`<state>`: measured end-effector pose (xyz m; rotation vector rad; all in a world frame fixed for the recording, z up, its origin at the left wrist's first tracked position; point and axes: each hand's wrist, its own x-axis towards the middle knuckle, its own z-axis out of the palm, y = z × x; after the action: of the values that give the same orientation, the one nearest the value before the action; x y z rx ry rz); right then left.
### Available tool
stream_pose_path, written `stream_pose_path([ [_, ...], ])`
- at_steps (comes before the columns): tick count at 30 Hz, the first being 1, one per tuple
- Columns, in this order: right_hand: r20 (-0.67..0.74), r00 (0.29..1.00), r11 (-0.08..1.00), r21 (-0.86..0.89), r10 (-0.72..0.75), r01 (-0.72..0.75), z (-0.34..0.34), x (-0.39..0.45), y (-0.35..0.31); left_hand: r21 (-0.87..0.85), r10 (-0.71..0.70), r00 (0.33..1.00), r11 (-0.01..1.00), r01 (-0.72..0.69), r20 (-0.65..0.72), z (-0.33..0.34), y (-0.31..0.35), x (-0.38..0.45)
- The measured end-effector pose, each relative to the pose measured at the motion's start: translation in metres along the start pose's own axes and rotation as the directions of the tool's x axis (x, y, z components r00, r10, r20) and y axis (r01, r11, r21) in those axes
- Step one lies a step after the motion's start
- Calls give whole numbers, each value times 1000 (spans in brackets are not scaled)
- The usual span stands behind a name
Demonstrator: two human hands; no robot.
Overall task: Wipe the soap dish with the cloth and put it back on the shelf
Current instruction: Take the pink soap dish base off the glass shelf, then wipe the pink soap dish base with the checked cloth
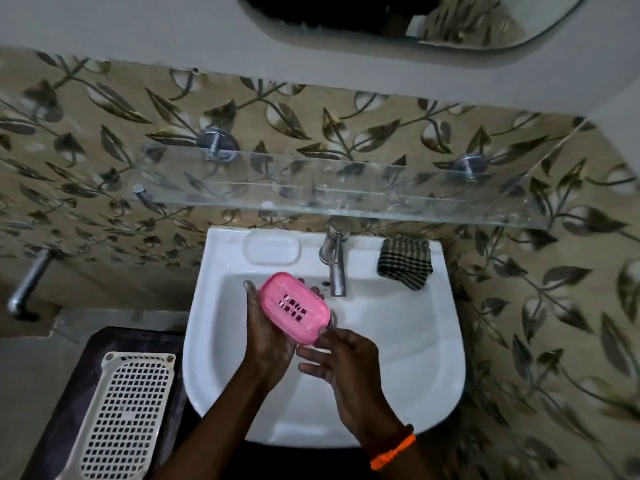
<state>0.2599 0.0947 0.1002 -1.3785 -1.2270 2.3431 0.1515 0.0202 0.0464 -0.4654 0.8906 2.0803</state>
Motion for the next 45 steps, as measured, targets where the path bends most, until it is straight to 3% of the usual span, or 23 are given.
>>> stream_pose_path([
  [5,-66,997,997,-65,-36,32,-49,13,-8,-2,-129,991,992,129,42,18,-17,1],
  [9,-188,934,904,-367,-303,219,-102,74,-31,5,-312,944,950,314,110,25,-26,3],
  [12,-169,790,578,-771,-589,266,-137,128,-56,53,-413,898,911,410,155,22,-34,3],
  [15,26,645,211,-934,-763,287,-156,169,-77,75,-478,861,878,472,172,19,-39,3],
  [18,180,677,10,-964,-713,267,-167,200,-88,90,-513,840,858,505,176,17,-43,4],
  [22,243,767,-143,-970,-593,196,-169,218,-98,101,-500,848,866,490,176,20,-44,2],
  [24,340,734,-273,-937,-588,216,-164,207,-109,113,-488,858,873,475,164,24,-45,2],
  [25,394,684,-312,-917,-613,248,-162,203,-114,112,-485,859,875,472,165,25,-45,2],
  [29,390,543,-142,-886,-744,441,-151,169,-133,99,-487,854,873,477,183,32,-42,1],
  [32,257,525,91,-832,-811,547,-141,134,-145,84,-462,865,887,454,198,44,-38,-5],
  [35,1,583,404,-720,-812,564,-139,103,-147,77,-432,875,902,425,221,57,-36,-10],
  [38,-150,644,603,-553,-750,575,-139,73,-141,99,-393,890,919,381,230,63,-36,-15],
  [42,-171,787,778,-372,-593,506,-129,36,-116,122,-349,911,936,329,218,64,-36,-23],
  [45,-143,842,842,-249,-521,479,-106,6,-103,142,-331,923,941,307,195,65,-34,-25],
])
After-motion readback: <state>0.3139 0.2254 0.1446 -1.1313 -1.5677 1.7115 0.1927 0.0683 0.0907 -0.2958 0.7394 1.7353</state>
